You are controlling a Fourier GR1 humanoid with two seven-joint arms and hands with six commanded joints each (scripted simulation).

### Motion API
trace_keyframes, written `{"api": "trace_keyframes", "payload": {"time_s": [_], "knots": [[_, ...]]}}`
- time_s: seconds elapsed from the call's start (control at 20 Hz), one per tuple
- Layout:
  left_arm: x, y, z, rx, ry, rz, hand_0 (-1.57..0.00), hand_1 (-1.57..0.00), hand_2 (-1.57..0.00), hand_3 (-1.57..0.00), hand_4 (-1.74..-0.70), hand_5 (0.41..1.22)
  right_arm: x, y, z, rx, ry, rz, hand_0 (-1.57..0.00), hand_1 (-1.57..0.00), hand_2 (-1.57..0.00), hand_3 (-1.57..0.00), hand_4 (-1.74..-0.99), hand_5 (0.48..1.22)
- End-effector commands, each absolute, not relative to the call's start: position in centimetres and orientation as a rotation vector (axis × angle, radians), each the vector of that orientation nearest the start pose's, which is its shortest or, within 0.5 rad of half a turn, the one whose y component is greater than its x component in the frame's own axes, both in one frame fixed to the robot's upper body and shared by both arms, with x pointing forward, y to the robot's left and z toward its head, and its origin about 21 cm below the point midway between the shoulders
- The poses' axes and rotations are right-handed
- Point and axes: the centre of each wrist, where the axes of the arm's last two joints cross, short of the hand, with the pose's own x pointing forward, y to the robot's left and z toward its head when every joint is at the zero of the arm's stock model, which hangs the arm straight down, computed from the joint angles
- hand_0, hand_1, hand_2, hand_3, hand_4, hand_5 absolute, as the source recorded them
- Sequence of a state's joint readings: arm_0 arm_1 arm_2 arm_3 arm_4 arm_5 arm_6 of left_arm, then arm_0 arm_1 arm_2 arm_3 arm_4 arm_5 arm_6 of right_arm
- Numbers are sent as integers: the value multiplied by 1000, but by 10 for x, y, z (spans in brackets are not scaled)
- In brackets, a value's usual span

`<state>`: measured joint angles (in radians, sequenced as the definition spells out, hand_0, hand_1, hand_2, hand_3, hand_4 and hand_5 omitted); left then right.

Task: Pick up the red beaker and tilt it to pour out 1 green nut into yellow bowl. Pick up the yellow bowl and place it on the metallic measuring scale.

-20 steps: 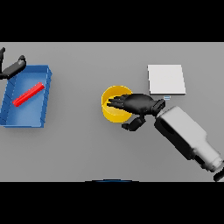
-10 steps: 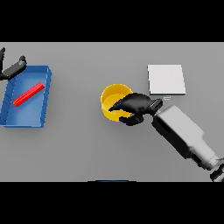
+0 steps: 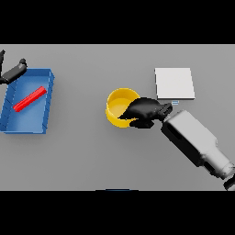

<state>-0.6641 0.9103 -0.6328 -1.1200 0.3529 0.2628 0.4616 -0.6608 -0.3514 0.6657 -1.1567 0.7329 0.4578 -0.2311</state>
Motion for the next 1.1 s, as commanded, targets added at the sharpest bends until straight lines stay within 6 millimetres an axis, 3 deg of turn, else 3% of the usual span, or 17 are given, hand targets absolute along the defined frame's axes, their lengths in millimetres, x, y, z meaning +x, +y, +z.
{"api": "trace_keyframes", "payload": {"time_s": [0.0,0.2,0.4,0.5,0.65,0.7,0.75,1.05], "knots": [[363,336,125,696,-1093,-472,1,1,1,1,-788,725,351,-138,54,-191,-1303,1990,-1465,-1443,-1439,-1212,-1692,1202],[364,335,125,698,-1093,-476,1,1,1,1,-784,727,354,-140,80,-203,-1317,1962,-1528,-1518,-1517,-1357,-1714,1213],[365,335,125,696,-1103,-465,1,1,1,1,-793,737,356,-148,98,-251,-1310,1953,-1553,-1549,-1549,-1302,-1721,1218],[366,338,126,700,-1113,-469,1,1,1,1,-798,737,354,-147,103,-254,-1300,1952,-1560,-1546,-1556,-1361,-1724,1218],[367,336,129,710,-1114,-475,1,1,1,1,-798,744,352,-151,113,-266,-1298,1930,-1565,-1558,-1563,-1289,-1723,1219],[366,337,131,711,-1116,-474,1,1,1,1,-795,747,355,-157,114,-303,-1307,1914,-1566,-1561,-1565,-1269,-1723,1219],[365,340,129,708,-1114,-469,1,1,1,1,-794,748,357,-162,119,-353,-1302,1911,-1471,-1535,-1566,-1279,-1723,1220],[366,340,125,695,-1106,-459,1,1,1,1,-803,755,377,-196,132,-515,-1262,1830,-1544,-1561,-1570,-1417,-1726,1221]]}}
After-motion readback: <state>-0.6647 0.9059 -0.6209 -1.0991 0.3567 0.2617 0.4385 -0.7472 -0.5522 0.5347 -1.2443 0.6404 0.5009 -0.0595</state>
